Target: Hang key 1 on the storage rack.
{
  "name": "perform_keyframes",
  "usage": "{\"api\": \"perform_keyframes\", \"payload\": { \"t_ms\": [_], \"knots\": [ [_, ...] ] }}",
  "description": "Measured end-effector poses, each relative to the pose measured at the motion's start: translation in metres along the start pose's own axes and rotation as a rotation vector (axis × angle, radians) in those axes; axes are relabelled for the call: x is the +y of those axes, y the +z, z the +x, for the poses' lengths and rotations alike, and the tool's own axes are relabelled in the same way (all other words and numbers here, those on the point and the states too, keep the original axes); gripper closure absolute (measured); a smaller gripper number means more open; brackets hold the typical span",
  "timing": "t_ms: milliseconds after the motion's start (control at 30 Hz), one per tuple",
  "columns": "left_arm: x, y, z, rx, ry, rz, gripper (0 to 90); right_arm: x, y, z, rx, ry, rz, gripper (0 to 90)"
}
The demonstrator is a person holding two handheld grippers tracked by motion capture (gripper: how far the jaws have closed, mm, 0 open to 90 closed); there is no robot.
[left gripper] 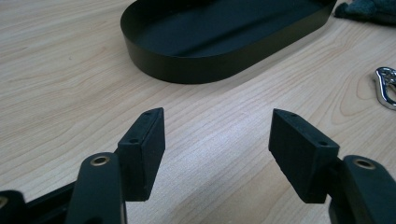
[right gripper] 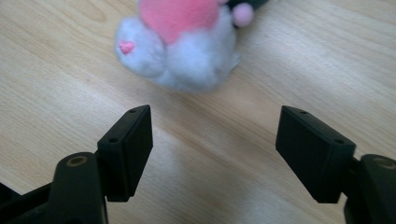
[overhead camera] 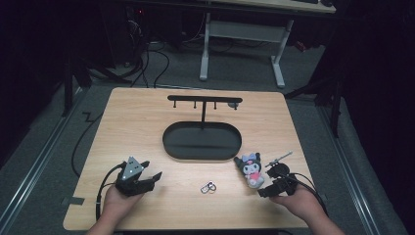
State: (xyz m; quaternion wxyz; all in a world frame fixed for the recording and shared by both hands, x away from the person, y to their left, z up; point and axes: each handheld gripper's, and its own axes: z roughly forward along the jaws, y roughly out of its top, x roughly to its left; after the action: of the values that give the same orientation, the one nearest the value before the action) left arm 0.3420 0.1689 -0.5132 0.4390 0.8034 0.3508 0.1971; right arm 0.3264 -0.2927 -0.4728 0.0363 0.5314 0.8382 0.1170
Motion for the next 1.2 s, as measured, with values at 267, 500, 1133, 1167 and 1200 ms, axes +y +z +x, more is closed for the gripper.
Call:
{"api": "perform_keyframes", "payload": {
  "t_ms": [267,500,1133,1167,1200],
  "knots": [
    [-0.001,0.000,0.000,-0.011,0.001,0.007,37.0,0.017,0.007,0.011,0.019,0.020,0.029,16.0],
    [-0.003,0.000,-0.001,-0.006,0.010,0.014,37.1,0.036,0.019,0.014,0.025,0.013,0.030,15.6],
    [-0.004,-0.001,-0.001,-0.009,0.020,0.016,38.1,0.039,0.014,-0.001,-0.029,0.002,0.010,38.3],
    [-0.003,-0.001,-0.001,-0.008,0.018,0.013,38.1,0.037,0.013,-0.003,-0.026,0.007,0.007,40.6],
    [-0.003,-0.002,0.000,-0.008,0.016,0.012,38.1,0.036,0.013,-0.005,-0.026,0.011,0.005,41.2]
  ]
}}
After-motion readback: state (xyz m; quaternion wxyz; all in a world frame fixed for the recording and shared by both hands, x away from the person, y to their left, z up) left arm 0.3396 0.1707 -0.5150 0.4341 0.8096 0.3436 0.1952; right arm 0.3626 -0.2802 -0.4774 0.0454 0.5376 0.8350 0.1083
